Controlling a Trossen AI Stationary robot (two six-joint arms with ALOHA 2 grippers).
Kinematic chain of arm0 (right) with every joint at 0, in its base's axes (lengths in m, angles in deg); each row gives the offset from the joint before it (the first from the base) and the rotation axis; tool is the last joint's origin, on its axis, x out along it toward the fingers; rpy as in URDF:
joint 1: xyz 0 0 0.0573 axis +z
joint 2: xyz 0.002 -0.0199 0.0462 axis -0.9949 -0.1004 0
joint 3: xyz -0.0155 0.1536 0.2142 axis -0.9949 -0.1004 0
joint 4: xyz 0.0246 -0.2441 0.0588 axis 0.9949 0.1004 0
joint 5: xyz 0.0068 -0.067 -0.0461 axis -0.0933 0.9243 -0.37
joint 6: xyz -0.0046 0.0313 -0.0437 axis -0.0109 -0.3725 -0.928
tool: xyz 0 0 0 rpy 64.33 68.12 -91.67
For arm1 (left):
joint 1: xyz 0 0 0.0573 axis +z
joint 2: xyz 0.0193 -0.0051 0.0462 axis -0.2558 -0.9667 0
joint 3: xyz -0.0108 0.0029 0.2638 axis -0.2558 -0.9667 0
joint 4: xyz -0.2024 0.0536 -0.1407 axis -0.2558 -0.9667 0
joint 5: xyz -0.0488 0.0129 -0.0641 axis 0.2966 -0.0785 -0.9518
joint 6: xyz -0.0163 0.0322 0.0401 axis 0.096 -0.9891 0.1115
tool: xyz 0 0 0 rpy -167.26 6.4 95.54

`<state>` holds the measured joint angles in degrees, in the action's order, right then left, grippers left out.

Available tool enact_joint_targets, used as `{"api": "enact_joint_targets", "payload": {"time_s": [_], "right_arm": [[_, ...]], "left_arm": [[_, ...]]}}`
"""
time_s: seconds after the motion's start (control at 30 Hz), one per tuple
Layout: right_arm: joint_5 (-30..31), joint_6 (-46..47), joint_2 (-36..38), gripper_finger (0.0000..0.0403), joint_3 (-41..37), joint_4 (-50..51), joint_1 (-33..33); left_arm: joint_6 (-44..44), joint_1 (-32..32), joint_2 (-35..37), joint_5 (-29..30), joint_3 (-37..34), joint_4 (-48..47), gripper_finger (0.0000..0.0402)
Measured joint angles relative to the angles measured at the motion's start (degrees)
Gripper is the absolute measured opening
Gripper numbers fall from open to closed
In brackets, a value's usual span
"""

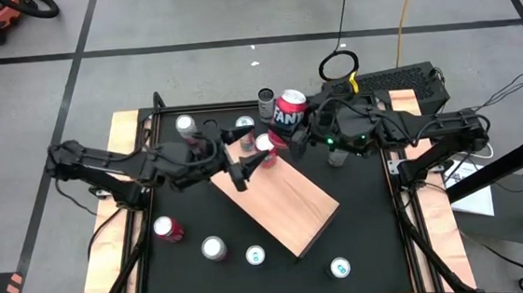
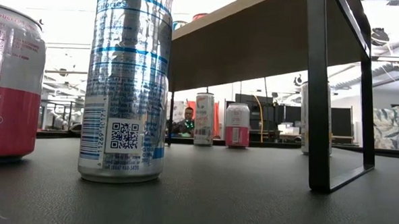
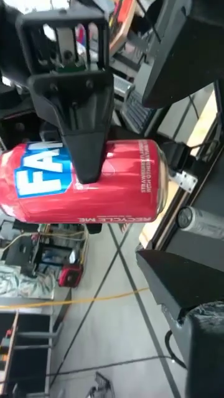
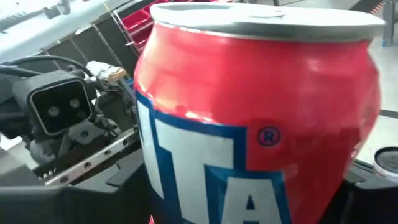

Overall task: Place canned beverage on shelf
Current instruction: Put the bottom red soda can on the shelf aligned with the other red soda can

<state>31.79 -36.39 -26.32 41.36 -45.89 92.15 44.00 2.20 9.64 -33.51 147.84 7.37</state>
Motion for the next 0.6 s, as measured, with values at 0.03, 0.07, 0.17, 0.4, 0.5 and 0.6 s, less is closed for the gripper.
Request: {"api": "enact_joint_targets", "payload": {"time_s": [0.03, 0.07, 0.17, 0.4, 0.5, 0.6], "right_arm": [[-0.01, 0.37, -0.14, 0.028, 0.0, -0.13, -0.01], [-0.02, 0.49, -0.21, 0.028, 0.0, -0.13, -0.01], [-0.12, 0.53, -0.92, 0.028, 0.0, -0.94, -0.01], [-1.3, 0.55, -2.11, 0.028, 0.02, -1.11, -0.01], [-3.17, 0.03, -2.46, 0.028, 0.02, -2.72, -0.01], [-4.44, -1.45, -2.89, 0.028, 0.02, -4.6, -0.01]], "left_arm": [[0.0, 0.21, -0.33, -0.01, -0.01, 0.23, 0.0393], [0.02, 0.46, -0.73, -0.07, -0.02, 0.31, 0.0393], [0.11, 1.23, -1.54, -2.0, -0.02, 0.61, 0.0393], [2.28, 2.99, -3.24, -6.32, -0.04, 1.49, 0.0393], [3.16, 3.67, -3.4, -6.76, -0.04, 1.45, 0.0393], [3.19, 4.17, -3.8, -7.42, -0.05, 1.87, 0.0393]]}}
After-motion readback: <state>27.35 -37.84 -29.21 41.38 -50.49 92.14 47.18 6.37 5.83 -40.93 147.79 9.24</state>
